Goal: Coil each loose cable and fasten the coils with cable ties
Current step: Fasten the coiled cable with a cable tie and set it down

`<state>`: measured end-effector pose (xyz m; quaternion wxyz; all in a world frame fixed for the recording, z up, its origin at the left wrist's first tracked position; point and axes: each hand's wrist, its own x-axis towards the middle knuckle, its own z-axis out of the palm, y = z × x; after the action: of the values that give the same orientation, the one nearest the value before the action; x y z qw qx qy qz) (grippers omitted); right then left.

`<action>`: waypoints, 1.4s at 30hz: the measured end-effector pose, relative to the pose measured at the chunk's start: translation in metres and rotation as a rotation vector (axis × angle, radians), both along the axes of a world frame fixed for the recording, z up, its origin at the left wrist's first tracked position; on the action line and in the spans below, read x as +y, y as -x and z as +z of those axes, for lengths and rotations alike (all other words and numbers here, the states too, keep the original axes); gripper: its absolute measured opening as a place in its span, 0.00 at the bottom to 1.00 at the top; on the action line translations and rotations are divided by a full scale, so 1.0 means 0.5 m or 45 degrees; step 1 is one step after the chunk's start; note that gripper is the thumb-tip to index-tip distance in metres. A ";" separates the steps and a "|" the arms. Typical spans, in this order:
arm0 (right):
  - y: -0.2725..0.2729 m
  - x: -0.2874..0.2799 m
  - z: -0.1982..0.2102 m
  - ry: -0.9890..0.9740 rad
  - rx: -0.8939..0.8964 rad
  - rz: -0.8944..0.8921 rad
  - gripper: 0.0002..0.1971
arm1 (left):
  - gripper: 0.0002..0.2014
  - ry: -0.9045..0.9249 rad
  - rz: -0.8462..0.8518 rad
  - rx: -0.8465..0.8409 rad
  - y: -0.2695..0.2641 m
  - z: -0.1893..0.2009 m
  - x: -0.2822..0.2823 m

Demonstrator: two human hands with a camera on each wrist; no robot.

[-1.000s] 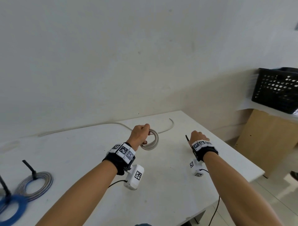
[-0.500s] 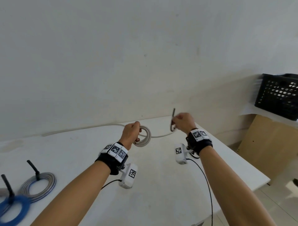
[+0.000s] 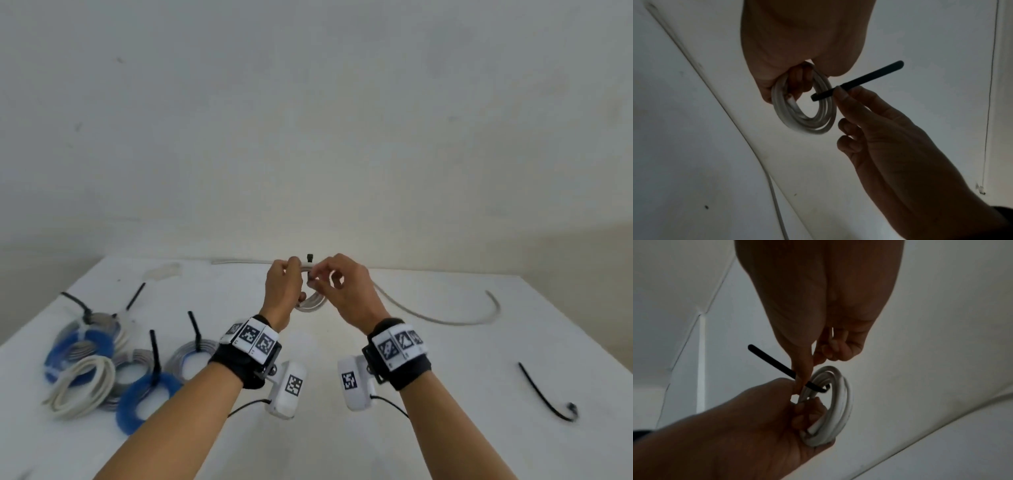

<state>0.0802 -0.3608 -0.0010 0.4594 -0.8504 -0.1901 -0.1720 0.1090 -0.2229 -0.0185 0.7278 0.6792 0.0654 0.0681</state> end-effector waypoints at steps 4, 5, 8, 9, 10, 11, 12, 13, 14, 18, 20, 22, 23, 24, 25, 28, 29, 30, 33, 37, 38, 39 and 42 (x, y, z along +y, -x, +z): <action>-0.031 0.063 -0.043 0.033 -0.097 0.028 0.07 | 0.11 0.074 0.015 -0.022 -0.020 -0.028 0.056; -0.035 0.074 -0.051 -0.004 -0.082 0.049 0.08 | 0.12 0.064 0.021 -0.045 -0.024 -0.033 0.068; -0.037 0.096 -0.063 -0.179 -0.025 0.094 0.10 | 0.14 0.012 0.046 -0.131 -0.028 -0.041 0.096; -0.035 0.103 -0.063 -0.262 0.006 0.109 0.09 | 0.14 0.003 0.051 -0.166 -0.028 -0.043 0.104; -0.034 0.110 -0.062 -0.357 0.050 0.129 0.07 | 0.14 -0.005 0.058 -0.192 -0.025 -0.043 0.109; -0.032 0.116 -0.060 -0.443 0.102 0.155 0.04 | 0.14 -0.008 0.071 -0.211 -0.024 -0.043 0.113; -0.031 0.121 -0.060 -0.509 0.144 0.186 0.02 | 0.14 -0.007 0.088 -0.223 -0.022 -0.042 0.116; -0.029 0.126 -0.061 -0.553 0.165 0.213 0.02 | 0.14 -0.002 0.105 -0.233 -0.022 -0.041 0.119; -0.028 0.129 -0.063 -0.580 0.170 0.230 0.03 | 0.14 -0.001 0.119 -0.242 -0.021 -0.041 0.121; -0.026 0.130 -0.057 -0.637 0.175 0.254 0.04 | 0.14 -0.053 0.144 -0.318 -0.022 -0.045 0.124; -0.026 0.126 -0.052 -0.647 0.168 0.264 0.04 | 0.13 -0.101 0.147 -0.369 -0.021 -0.042 0.121; -0.024 0.123 -0.048 -0.683 0.178 0.265 0.10 | 0.12 -0.181 0.138 -0.416 -0.022 -0.039 0.118; -0.022 0.122 -0.047 -0.712 0.210 0.258 0.13 | 0.12 -0.221 0.131 -0.443 -0.021 -0.038 0.118; -0.020 0.120 -0.045 -0.731 0.251 0.244 0.16 | 0.12 -0.261 0.123 -0.473 -0.019 -0.038 0.118; -0.019 0.119 -0.044 -0.734 0.299 0.219 0.18 | 0.11 -0.302 0.118 -0.501 -0.016 -0.040 0.118; -0.018 0.117 -0.043 -0.726 0.409 0.149 0.17 | 0.10 -0.381 0.115 -0.560 -0.009 -0.043 0.118; -0.018 0.117 -0.042 -0.728 0.417 0.135 0.17 | 0.10 -0.386 0.115 -0.568 -0.009 -0.044 0.117; -0.019 0.118 -0.042 -0.726 0.421 0.119 0.17 | 0.10 -0.389 0.117 -0.571 -0.010 -0.044 0.116; -0.023 0.117 -0.045 -0.710 0.421 0.092 0.17 | 0.10 -0.410 0.124 -0.582 -0.014 -0.049 0.114; -0.023 0.115 -0.042 -0.701 0.443 0.086 0.16 | 0.10 -0.428 0.125 -0.604 -0.012 -0.049 0.114; -0.022 0.116 -0.041 -0.705 0.451 0.082 0.16 | 0.10 -0.435 0.126 -0.613 -0.010 -0.049 0.114; -0.022 0.115 -0.040 -0.712 0.456 0.081 0.16 | 0.10 -0.446 0.127 -0.627 -0.009 -0.048 0.113; -0.022 0.113 -0.037 -0.733 0.477 0.086 0.17 | 0.10 -0.515 0.128 -0.698 -0.006 -0.043 0.110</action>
<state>0.0912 -0.3042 -0.0197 0.7128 -0.6960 -0.0744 -0.0441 0.1119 -0.1680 -0.0398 0.5648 0.7621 -0.1139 0.2954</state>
